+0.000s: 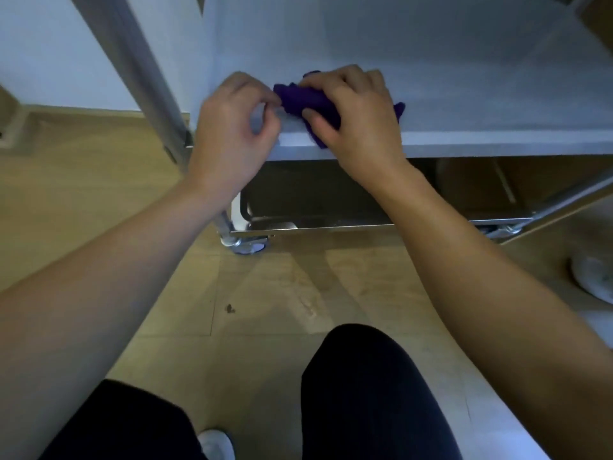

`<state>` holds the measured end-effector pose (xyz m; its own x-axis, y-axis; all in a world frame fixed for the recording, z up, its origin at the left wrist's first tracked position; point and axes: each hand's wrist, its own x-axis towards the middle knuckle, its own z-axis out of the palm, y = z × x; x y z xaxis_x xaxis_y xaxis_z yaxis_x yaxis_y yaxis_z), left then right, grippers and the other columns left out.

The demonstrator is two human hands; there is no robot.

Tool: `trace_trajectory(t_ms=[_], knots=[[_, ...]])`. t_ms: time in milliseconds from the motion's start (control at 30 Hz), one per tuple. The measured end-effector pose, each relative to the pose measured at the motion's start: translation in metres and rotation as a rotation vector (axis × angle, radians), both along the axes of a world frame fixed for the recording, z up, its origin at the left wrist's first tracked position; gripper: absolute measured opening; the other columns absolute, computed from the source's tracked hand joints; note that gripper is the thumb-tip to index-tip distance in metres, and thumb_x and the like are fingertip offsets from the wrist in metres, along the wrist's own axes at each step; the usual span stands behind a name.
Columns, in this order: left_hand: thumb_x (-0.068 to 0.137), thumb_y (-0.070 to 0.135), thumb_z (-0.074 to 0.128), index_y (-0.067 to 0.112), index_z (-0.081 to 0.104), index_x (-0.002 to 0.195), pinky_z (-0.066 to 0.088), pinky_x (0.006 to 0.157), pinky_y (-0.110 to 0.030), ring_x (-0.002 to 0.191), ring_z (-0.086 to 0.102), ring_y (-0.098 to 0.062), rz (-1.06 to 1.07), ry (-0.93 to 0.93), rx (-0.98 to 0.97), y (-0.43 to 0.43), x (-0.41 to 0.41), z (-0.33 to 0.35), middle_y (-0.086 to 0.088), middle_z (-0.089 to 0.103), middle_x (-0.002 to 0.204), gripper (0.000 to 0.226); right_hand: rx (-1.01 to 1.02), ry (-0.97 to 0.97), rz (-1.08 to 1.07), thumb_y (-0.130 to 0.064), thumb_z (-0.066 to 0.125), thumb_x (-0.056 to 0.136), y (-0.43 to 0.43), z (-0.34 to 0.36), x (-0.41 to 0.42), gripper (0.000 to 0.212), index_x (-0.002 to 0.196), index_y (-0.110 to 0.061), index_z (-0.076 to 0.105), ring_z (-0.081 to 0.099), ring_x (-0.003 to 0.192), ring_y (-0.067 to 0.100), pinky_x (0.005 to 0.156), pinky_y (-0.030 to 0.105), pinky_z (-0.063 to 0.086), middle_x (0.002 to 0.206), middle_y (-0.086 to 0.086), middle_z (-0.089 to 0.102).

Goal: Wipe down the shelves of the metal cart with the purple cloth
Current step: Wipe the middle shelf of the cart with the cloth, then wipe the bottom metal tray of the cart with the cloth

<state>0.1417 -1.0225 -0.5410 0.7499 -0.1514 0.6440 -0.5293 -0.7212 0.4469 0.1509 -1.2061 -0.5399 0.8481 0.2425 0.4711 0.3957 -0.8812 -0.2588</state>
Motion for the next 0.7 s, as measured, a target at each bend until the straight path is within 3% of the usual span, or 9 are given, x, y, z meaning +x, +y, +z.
trace_trajectory(t_ms=[167,400,600,700], knots=[[0.088,0.001,0.052,-0.003,0.066,0.088,0.049,0.078,-0.038,0.086,0.06,-0.03,-0.078,-0.122,0.211,0.028,-0.061,-0.015,-0.018,0.063,0.092,0.015,0.035,-0.056,0.074,-0.038,0.052,0.095,0.003,-0.011,-0.057,0.038,0.132,-0.027,0.055,0.047,0.116,0.023,0.093,0.036,0.042,0.126,0.0,0.056],[0.088,0.007,0.051,0.0,0.066,0.086,0.047,0.068,-0.041,0.077,0.059,-0.032,-0.154,0.008,0.564,0.063,-0.1,-0.047,-0.016,0.062,0.09,0.016,0.005,-0.013,0.197,-0.034,0.057,0.094,0.006,-0.057,-0.11,0.038,0.131,-0.024,0.058,0.045,0.115,0.025,0.09,0.037,0.041,0.127,0.004,0.057],[0.082,0.007,0.06,0.001,0.067,0.091,0.05,0.064,-0.038,0.074,0.059,-0.031,-0.164,0.167,0.782,0.065,-0.082,-0.067,-0.015,0.063,0.093,0.013,-0.047,0.191,0.185,-0.036,0.056,0.095,0.02,-0.104,-0.073,0.041,0.134,-0.028,0.052,0.043,0.118,0.024,0.096,0.038,0.041,0.13,0.001,0.054],[0.082,0.013,0.057,0.001,0.067,0.099,0.053,0.068,-0.04,0.081,0.062,-0.032,-0.172,0.223,0.841,0.067,-0.074,-0.092,-0.016,0.063,0.1,0.022,-0.053,0.254,0.164,-0.037,0.053,0.096,0.028,-0.129,-0.051,0.04,0.135,-0.031,0.049,0.042,0.121,0.024,0.099,0.039,0.037,0.132,0.0,0.052]])
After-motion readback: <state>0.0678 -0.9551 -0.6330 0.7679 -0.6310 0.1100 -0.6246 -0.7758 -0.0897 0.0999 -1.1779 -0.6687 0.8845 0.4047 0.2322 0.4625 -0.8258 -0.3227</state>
